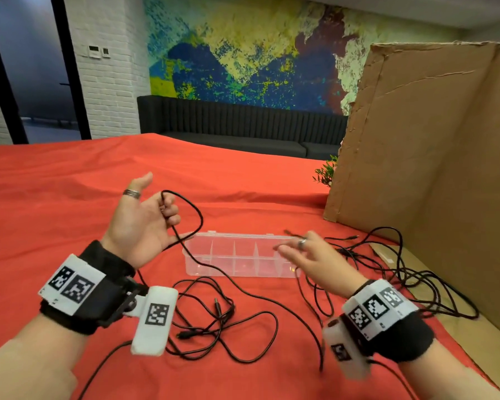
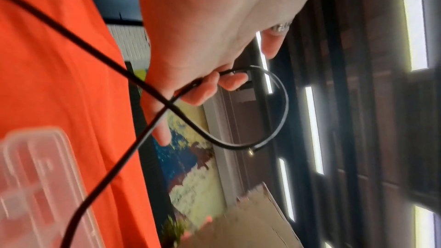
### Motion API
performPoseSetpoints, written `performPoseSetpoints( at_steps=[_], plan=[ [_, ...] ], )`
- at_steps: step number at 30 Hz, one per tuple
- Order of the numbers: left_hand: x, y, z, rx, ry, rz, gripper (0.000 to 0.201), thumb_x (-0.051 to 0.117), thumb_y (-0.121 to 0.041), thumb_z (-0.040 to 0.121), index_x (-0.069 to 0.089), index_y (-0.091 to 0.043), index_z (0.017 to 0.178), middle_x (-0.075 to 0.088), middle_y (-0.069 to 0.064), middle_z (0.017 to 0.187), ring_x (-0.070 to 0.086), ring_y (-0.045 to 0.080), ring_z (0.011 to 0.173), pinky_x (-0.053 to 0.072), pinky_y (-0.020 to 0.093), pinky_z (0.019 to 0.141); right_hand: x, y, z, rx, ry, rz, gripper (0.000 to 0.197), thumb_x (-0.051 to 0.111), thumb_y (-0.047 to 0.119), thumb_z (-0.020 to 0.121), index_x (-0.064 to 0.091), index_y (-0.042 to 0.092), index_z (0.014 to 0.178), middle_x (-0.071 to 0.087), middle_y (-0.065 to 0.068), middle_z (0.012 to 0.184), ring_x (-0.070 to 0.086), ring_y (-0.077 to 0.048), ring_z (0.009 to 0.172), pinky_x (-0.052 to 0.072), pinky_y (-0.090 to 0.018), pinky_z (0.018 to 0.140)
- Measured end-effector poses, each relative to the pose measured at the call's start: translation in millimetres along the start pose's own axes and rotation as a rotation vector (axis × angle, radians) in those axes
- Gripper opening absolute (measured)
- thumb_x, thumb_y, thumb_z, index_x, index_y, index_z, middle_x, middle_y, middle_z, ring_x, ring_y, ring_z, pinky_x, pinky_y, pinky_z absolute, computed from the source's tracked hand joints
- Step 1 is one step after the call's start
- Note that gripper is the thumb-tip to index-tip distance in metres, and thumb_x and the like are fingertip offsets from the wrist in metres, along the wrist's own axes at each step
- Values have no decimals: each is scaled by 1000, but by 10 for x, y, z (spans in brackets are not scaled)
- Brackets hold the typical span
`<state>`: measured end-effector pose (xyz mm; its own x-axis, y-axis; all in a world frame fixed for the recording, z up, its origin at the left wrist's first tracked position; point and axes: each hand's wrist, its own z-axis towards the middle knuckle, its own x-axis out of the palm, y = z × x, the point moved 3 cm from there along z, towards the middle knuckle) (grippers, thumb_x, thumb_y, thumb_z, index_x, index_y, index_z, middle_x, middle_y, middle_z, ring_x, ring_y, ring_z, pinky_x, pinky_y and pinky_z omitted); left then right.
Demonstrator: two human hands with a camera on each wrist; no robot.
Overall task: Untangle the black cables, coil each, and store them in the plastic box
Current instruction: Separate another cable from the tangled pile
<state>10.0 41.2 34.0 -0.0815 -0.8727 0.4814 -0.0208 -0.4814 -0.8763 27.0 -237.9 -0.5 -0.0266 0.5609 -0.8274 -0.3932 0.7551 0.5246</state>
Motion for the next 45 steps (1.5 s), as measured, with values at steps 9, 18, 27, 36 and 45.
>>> performPoseSetpoints(
  at_steps=[9,18,27,36,45],
  plan=[
    [612,222,-155,102,326,-31,28,73,-18,58,46,-20,63,50,-1,76,53,15,76,45,50,93,461,829,52,-114,350,561,10,54,26,94,61,27,101,57,20,66,40,-2,50,31,-17,51],
    [691,411,-99,168,266,505,48,41,-52,81,50,-28,121,57,-9,128,56,18,101,41,36,87,496,756,102,-84,125,475,17,46,35,96,55,23,89,57,5,50,42,-1,40,29,-17,50],
    [536,830,-8,-53,461,681,75,74,-47,70,39,-28,133,65,4,119,67,23,99,45,32,97,-31,653,187,102,-92,1030,32,37,31,100,48,13,75,38,3,51,23,-3,32,19,-14,33],
    [198,664,140,-66,295,814,23,45,-17,95,54,-5,77,29,-8,47,27,7,43,30,17,45,-1075,-56,85,227,-804,1193,31,35,31,100,42,21,71,39,10,53,36,-1,42,48,-28,57],
    [474,668,196,-17,114,820,28,38,-14,99,62,-13,85,29,-5,60,24,4,43,23,16,41,-775,-84,32,104,-625,714,18,42,17,97,51,10,84,64,-2,75,62,-4,50,26,-14,33]
  ],
)
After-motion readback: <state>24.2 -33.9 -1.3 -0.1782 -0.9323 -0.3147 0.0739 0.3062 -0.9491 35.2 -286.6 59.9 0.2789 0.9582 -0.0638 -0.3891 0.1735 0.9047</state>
